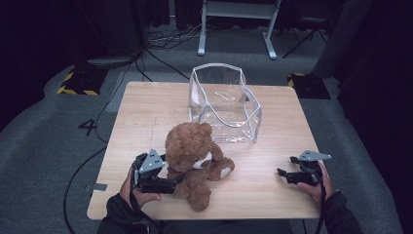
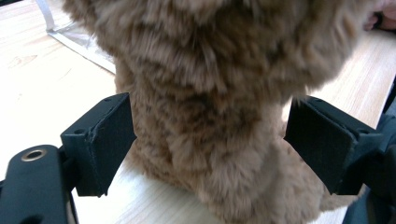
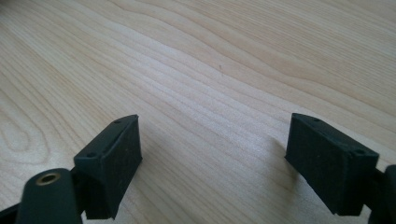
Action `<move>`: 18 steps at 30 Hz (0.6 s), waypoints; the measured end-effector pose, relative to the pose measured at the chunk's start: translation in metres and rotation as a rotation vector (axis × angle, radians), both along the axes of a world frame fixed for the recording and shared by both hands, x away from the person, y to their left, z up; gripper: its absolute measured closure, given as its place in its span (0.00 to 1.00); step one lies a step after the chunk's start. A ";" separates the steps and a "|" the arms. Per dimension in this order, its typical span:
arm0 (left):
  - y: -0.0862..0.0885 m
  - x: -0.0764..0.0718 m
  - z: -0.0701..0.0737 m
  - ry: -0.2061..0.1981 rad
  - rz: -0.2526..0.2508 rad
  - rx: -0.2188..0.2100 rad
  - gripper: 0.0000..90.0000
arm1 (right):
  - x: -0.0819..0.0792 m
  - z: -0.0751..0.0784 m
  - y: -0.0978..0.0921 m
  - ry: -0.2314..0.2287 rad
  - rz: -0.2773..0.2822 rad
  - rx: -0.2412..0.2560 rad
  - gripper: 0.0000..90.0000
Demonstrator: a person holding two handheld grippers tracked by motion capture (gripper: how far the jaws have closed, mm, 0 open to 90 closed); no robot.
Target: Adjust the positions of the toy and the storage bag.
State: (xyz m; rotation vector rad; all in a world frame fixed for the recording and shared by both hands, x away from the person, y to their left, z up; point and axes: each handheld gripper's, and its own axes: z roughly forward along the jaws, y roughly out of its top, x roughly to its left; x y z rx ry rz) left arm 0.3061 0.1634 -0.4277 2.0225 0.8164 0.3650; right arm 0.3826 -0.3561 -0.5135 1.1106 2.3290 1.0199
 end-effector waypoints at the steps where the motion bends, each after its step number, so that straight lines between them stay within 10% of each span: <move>1: -0.002 0.001 0.000 0.001 -0.004 0.005 0.17 | 0.000 0.000 0.000 0.000 0.000 0.000 0.20; 18: -0.032 0.022 -0.008 -0.005 0.042 0.032 0.16 | 0.000 0.000 0.000 0.000 0.000 0.000 0.20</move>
